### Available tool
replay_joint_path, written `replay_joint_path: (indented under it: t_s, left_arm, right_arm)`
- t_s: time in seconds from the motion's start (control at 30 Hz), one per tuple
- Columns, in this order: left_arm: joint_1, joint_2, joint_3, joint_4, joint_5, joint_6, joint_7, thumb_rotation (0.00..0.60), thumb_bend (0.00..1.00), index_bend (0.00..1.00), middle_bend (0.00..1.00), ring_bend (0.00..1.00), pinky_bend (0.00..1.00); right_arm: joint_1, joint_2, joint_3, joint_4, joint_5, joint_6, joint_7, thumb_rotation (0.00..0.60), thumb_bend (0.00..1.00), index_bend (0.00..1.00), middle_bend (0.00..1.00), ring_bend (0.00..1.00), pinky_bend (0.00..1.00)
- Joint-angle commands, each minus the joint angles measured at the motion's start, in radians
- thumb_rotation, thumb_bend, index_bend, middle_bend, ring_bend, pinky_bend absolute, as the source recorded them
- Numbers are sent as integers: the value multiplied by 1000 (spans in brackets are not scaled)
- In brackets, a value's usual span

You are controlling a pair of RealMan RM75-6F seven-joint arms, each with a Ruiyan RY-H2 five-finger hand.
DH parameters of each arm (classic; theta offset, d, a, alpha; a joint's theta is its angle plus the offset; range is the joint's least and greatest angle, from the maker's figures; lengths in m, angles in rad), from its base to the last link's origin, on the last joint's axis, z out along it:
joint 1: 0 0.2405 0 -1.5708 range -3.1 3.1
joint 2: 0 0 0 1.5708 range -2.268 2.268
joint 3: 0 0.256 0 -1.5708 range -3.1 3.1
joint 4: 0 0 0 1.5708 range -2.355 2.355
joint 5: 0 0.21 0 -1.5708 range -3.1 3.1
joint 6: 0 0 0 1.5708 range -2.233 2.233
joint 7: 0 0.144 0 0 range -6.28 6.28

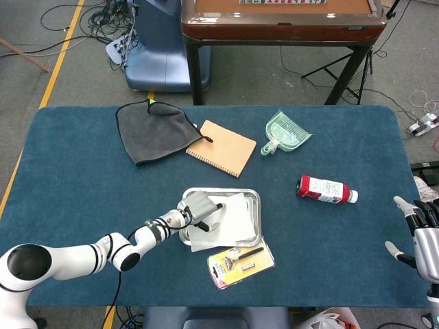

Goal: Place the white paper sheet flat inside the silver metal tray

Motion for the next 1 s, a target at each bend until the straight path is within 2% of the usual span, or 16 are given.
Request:
replay_joint_path:
  t_s: [0.03, 0.33, 0.43, 0.57, 0.8, 1.0]
  left_arm:
    - [-8, -8, -1, -1, -6, 6, 11, 109, 393, 155, 1000, 1000, 1000]
    - [-21, -35, -10, 7, -31, 36, 30, 117, 392, 155, 1000, 1000, 1000]
    - [-9, -17, -12, -10, -28, 55, 18, 131, 389, 155, 1000, 1000, 1000]
    - [17, 44, -3, -62, -15, 85, 9, 140, 388, 155, 1000, 1000, 1000]
    - [66, 183, 56, -207, 3, 121, 42, 138, 388, 180, 1000, 1000, 1000]
    - [90, 249, 89, -304, 26, 140, 61, 139, 388, 192, 1000, 1000, 1000]
  right_arm:
    - [0, 0, 0, 0, 0, 1, 1, 600, 101, 173, 275, 148, 168]
    - [-8, 3, 0, -1, -2, 12, 4, 600, 101, 172, 275, 148, 168]
    - [-10, 5, 0, -2, -3, 16, 6, 600, 101, 173, 275, 148, 168]
    - [-8, 7, 0, -3, -6, 13, 7, 600, 102, 172, 275, 148, 168]
    - [5, -1, 2, 1, -12, -3, 8, 600, 102, 172, 275, 148, 168]
    - [17, -7, 4, 3, -15, -16, 5, 600, 101, 173, 275, 147, 168]
